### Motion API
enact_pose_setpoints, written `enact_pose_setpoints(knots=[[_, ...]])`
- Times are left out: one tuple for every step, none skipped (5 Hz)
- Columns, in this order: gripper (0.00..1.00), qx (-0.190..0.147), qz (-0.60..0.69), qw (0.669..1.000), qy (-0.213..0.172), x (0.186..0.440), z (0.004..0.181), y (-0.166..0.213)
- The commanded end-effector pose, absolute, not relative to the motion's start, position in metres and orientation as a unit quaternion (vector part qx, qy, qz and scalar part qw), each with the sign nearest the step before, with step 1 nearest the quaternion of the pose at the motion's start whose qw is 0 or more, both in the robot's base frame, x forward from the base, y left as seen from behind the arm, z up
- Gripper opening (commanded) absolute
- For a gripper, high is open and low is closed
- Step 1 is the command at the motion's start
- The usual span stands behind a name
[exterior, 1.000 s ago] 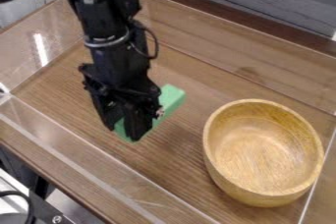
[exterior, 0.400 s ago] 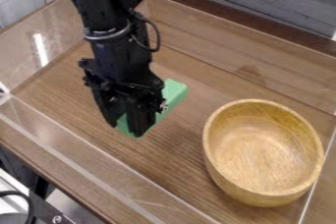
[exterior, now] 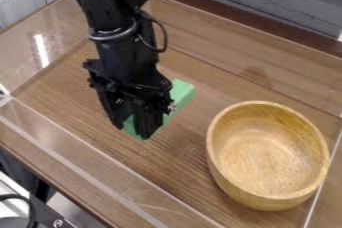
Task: Put the green block in the brown bowl
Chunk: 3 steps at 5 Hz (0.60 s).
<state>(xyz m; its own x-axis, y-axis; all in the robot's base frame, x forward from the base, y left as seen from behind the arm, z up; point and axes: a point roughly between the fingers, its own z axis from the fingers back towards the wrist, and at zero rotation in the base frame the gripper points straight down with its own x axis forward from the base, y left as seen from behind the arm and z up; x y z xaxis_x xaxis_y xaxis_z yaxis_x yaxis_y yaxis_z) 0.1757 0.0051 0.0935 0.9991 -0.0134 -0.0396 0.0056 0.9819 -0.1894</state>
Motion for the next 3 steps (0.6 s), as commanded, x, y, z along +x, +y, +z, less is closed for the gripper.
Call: enact_pose_setpoints(knots=[[0.0,-0.093,-0.013,0.995,-0.01,0.186,0.11,-0.009],[0.0,-0.096,-0.024,0.995,-0.009,0.187,0.112,-0.03],[0.0,-0.098,-0.039,0.994,-0.01,0.19,0.115,-0.056]])
